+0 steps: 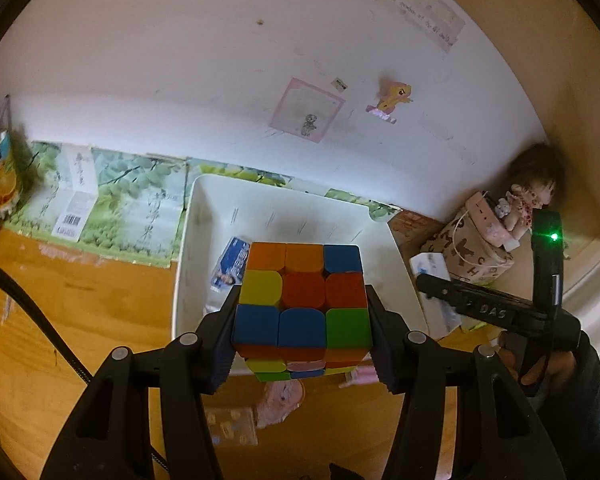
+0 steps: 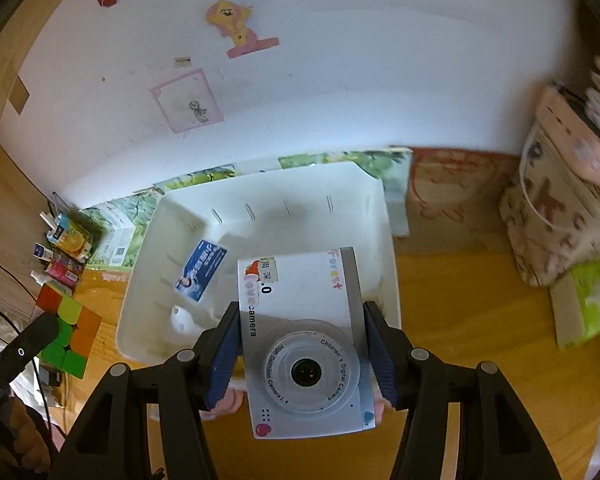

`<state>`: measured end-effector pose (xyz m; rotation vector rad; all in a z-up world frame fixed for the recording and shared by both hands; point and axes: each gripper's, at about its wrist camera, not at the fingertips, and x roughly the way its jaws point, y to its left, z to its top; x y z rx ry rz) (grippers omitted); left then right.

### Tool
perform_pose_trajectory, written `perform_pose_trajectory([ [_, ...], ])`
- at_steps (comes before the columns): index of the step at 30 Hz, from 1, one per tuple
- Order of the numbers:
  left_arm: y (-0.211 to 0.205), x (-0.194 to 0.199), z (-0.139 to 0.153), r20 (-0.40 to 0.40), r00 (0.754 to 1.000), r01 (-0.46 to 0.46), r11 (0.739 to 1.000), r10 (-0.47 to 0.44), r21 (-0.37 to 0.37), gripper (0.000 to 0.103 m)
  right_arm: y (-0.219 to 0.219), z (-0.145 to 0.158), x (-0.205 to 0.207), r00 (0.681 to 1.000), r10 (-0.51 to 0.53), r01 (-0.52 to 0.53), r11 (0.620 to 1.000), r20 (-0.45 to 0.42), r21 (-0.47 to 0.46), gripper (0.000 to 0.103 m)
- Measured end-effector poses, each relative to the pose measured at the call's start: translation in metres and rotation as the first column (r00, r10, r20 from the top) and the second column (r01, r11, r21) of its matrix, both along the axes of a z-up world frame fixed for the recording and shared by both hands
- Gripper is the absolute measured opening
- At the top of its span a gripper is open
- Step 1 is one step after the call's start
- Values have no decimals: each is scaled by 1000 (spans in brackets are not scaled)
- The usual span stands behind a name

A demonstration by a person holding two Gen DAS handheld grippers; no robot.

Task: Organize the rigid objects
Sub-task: 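Lift and carry the cube and white toy with both tools over the bin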

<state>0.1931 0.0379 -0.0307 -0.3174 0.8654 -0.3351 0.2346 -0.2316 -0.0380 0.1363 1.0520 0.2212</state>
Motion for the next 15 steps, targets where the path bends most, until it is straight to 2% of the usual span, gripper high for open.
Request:
perform_pose_trajectory([
  [15,-45,60,-57,-129,986,114,993,-109,31,60,24,-57,45,991,129,-128,990,20,-54,59],
])
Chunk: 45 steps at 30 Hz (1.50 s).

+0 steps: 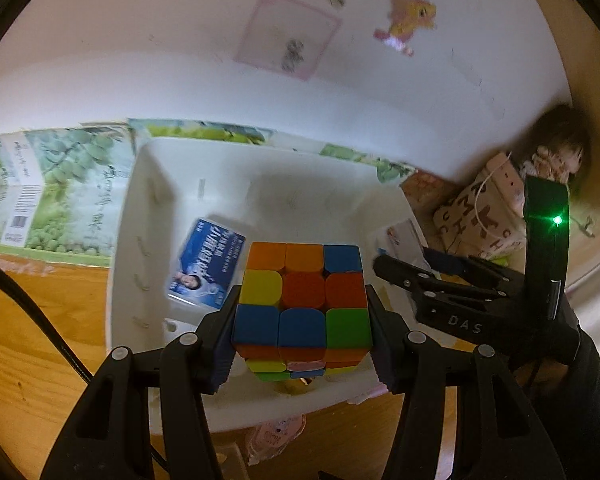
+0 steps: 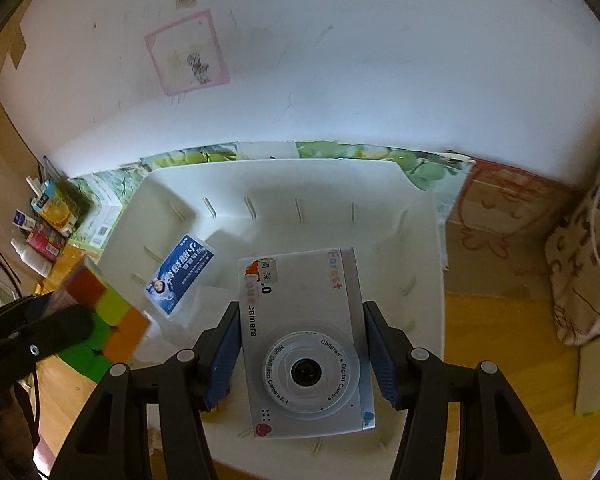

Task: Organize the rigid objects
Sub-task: 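Lift and carry the cube and white toy with both tools over the bin, then open both tools to drop the cube and white toy into the bin, then withdraw both open tools from the bin back toward the desk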

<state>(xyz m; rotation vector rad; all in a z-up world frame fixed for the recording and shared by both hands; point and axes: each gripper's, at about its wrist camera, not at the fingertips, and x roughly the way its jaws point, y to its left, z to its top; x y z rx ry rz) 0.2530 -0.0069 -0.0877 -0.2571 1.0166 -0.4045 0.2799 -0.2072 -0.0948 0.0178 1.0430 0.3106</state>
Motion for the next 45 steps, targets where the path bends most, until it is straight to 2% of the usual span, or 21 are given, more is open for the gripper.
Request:
perform_pose_trajectory([
  [10,-27,4,-19,-61,996,67,998,-67,1,60,12,-22,9,999,37,-37,998,-6,-45,59],
  [16,-34,0,-24,-89,994,57,998,-56,8,60,9,-27,9,1000,20,-21,999,-23,-40,60],
  [18,-33,-2,-24,-92,994,50,999,-50,4,63,7,-23,8,1000,11,-11,999,0,-30,60],
  [20,-29,-5,-18,-71,997,39,999,-40,-15,66,5,-18,6,1000,5,-5,1000,19,-27,63],
  [23,-26,-12,-7,-33,999,31,1000,-31,-4,76,3,-11,2,999,5,-4,1000,37,-28,67],
  [28,-20,-22,7,-13,1000,3,1000,-3,-16,82,1,5,-9,997,-10,10,1000,73,-5,73],
  [32,-15,-35,23,18,1000,-16,1000,16,-21,83,2,24,-22,993,-6,5,1000,115,10,78],
  [45,2,-93,76,170,982,-71,997,76,-36,84,-7,81,-82,968,-34,16,997,249,74,81],
])
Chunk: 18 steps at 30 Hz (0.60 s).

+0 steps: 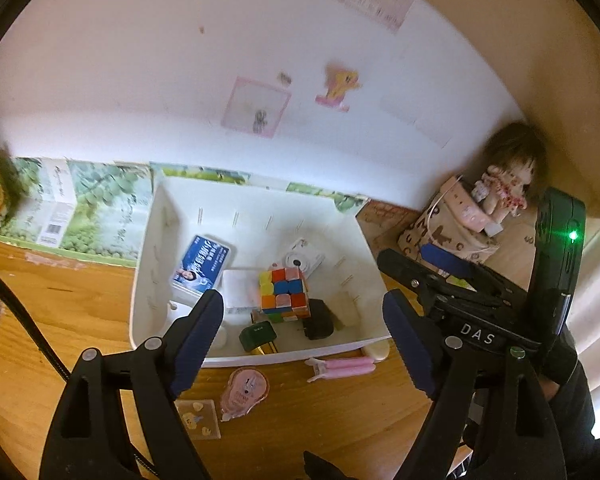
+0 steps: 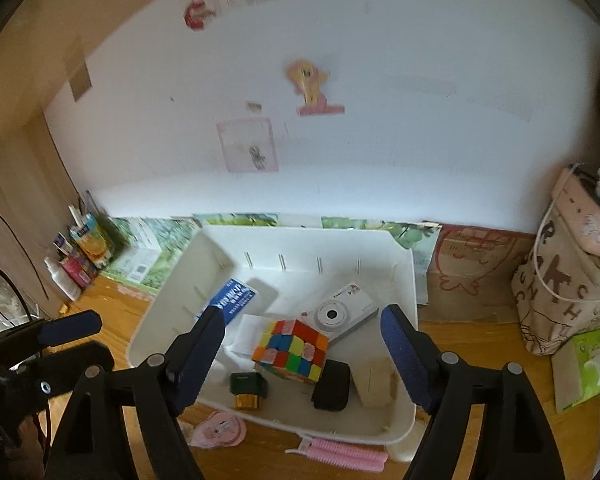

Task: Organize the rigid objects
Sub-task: 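Withdraw both open tools from the bin back toward the desk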

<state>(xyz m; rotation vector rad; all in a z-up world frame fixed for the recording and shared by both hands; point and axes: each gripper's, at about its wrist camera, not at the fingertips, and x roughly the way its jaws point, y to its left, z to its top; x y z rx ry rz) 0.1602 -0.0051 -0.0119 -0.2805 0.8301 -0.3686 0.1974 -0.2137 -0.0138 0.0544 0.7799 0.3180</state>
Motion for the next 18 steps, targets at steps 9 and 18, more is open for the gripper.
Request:
perform_pose_trajectory([
  [9,20,-44,18,68,995,-70,998,70,-6,87,-1,16,-47,999,13,-13,1000,33,10,82],
  [18,39,-82,9,55,987,-152,988,154,-29,87,7,11,-94,998,63,-63,998,31,-11,82],
])
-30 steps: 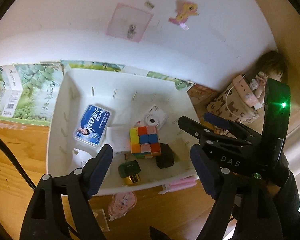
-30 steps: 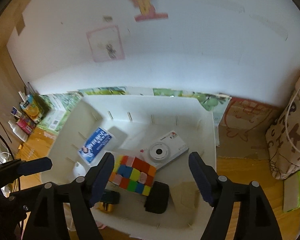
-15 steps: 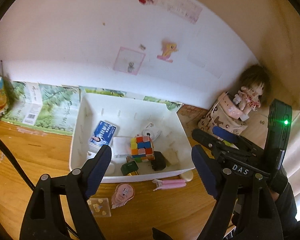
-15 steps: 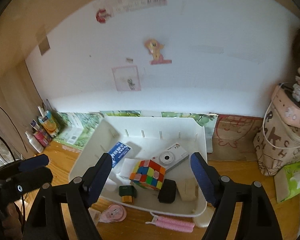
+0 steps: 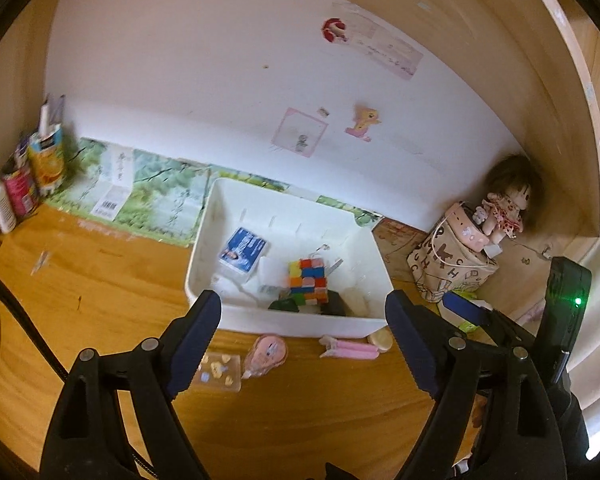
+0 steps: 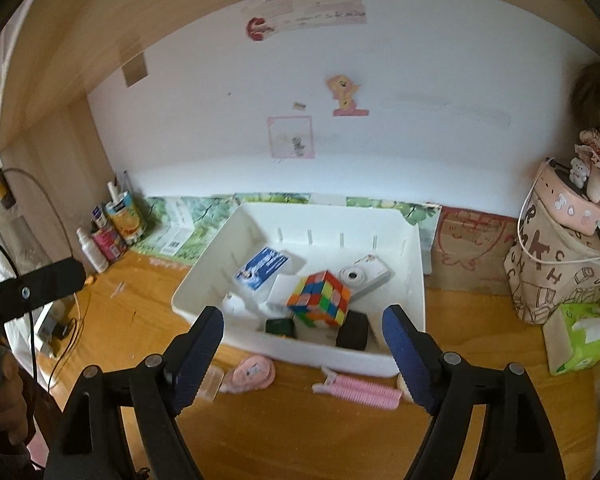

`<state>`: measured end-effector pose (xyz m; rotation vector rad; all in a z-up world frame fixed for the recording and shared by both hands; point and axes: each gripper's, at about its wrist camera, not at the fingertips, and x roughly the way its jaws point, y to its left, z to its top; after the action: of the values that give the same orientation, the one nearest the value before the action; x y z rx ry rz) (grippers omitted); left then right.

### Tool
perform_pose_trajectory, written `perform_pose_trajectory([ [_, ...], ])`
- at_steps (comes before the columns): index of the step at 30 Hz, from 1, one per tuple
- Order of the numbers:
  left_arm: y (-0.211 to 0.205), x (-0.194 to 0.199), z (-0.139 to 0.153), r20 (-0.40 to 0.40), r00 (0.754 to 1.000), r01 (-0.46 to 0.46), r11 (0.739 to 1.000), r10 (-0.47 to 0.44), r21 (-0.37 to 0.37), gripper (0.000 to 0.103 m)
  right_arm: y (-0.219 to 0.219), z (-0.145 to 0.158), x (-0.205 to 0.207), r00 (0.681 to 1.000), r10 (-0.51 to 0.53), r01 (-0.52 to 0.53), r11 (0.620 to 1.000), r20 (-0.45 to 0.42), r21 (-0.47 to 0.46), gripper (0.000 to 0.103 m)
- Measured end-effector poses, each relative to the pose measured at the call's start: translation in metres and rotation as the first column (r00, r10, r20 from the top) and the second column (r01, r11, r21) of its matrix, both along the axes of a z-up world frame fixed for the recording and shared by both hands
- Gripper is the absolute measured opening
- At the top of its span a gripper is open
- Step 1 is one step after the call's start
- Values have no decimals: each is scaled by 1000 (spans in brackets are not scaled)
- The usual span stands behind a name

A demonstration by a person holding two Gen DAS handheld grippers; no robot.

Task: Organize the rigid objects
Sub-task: 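Withdraw both open tools from the bin back toward the desk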

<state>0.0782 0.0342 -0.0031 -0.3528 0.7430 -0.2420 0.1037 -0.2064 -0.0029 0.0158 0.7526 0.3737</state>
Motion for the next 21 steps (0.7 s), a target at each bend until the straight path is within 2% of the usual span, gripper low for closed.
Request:
perform_pose_trajectory([
  [10,17,-33,-16,-36,996,-80,997,80,4,86,9,-20,-30,997,39,-39,999,-64,2,82],
  [21,37,-59,-38,-107,982,-147,985,156,89,86,27,-59,-48,973,87,-79,996,-214,45,82],
])
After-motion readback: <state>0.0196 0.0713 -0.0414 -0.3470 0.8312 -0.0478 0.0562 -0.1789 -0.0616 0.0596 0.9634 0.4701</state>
